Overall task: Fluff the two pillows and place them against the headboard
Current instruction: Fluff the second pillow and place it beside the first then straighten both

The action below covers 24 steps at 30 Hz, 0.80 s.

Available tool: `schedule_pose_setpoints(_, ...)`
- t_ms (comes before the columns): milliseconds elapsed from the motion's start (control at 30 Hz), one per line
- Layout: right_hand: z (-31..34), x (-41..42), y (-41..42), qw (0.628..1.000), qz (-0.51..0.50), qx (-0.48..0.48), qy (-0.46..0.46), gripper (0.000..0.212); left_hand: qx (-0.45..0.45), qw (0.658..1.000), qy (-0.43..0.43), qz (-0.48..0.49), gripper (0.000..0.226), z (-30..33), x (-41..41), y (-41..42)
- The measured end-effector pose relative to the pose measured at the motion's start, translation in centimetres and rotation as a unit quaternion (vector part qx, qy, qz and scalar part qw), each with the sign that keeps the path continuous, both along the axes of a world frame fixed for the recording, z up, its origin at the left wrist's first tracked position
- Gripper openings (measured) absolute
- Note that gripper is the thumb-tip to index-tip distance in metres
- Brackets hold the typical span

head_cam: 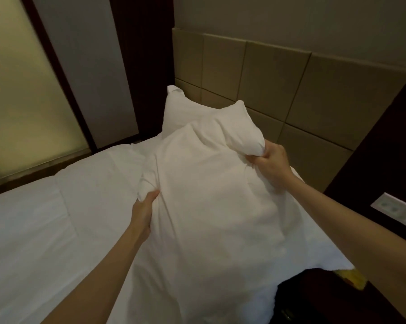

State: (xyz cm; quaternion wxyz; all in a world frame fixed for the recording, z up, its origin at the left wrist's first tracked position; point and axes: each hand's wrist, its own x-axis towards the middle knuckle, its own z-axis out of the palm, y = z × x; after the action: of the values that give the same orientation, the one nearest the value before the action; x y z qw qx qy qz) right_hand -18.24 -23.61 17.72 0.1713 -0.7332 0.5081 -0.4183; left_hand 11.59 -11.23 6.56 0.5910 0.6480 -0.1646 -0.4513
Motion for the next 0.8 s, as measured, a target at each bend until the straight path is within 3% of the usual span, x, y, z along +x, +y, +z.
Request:
schedule_pose_setpoints(233, 0.5, -4.8, -6.8, 0.999, 0.030, -0.034, 0.027, 0.027, 0.043, 0.999, 0.021, -0.015, 0.069, -2.8, -6.3, -6.5)
schedule_pose_setpoints(467, -0.1, -11.1, -14.5, 0.997, 0.055, -0.036, -0.039, 0.027, 0.061, 0.993, 0.098, 0.032, 0.020, -4.0, -16.6, -13.3)
schedule_pose_setpoints(633, -0.5, -14.8, -19.0, 0.993, 0.089, -0.064, 0.044, 0.029, 0.017, 0.995, 0.093, 0.037, 0.031, -2.6, -20.7, -18.0)
schedule_pose_setpoints(800, -2.5, -18.6, -21.6, 0.969, 0.117, -0.159, 0.148, 0.026, 0.023, 0.998, 0.042, 0.032, 0.023, -1.4, -22.5, -21.5)
